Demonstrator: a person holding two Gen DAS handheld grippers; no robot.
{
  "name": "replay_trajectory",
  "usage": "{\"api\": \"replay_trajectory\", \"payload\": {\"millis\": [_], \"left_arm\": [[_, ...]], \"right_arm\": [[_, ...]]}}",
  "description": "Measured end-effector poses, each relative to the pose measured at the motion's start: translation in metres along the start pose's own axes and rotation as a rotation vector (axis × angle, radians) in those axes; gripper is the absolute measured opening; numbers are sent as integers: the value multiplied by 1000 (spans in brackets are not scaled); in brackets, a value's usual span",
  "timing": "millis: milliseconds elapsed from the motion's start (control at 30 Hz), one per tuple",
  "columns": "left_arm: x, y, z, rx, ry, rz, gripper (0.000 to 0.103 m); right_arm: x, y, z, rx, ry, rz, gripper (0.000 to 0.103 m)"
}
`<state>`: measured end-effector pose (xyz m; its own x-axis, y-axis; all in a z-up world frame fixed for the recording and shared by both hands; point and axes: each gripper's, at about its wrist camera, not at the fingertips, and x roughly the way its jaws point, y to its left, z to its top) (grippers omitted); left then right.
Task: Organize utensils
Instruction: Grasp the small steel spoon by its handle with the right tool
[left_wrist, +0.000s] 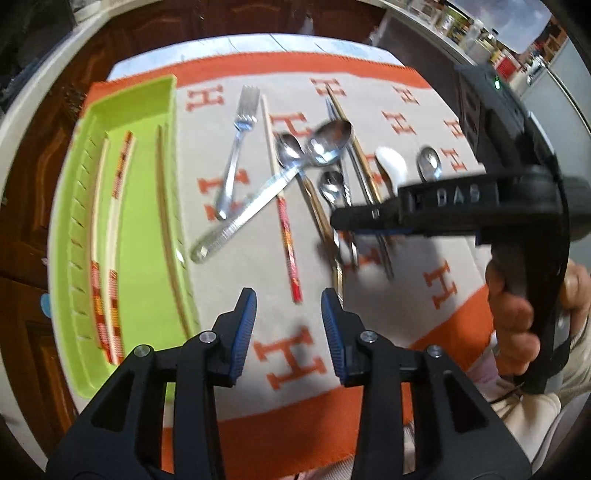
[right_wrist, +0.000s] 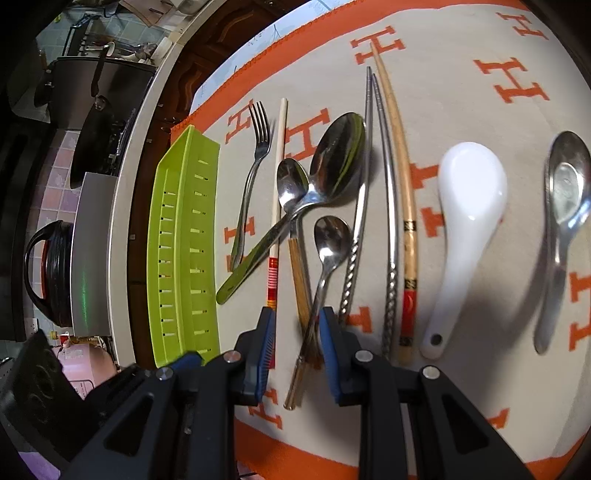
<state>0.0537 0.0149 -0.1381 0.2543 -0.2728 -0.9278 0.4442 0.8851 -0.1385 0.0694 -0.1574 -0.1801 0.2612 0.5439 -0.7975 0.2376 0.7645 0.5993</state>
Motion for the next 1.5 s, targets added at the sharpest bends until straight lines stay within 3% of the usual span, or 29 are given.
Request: {"api": "replay_trajectory", "payload": {"millis": [233,267,333,533,933,1333,1500], "left_arm": [[-5,19,27,-52,-32,23,33],[-5,22,31,-59,-36,23,33],[-2,25,35,-66,-39,27,33],[3,29,45,-72,-41,31,33],[12,37,52,-103,-25,45,33],[15,35,52,-100,-16,50,33],[15,35,53,-109,-12,50,33]], "right_arm": [[11,-5,4,21,24,-10,25],[11,-6,5,20,21,-5,22],[10,-7,5,22,14,-4,6],[7,-8,5,-4,-7,0,2],[4,-13,9,-13,-27,-32,0],[19,24,11,-132,-20,-231,4],[20,25,14,-169,-30,-223,3]]}}
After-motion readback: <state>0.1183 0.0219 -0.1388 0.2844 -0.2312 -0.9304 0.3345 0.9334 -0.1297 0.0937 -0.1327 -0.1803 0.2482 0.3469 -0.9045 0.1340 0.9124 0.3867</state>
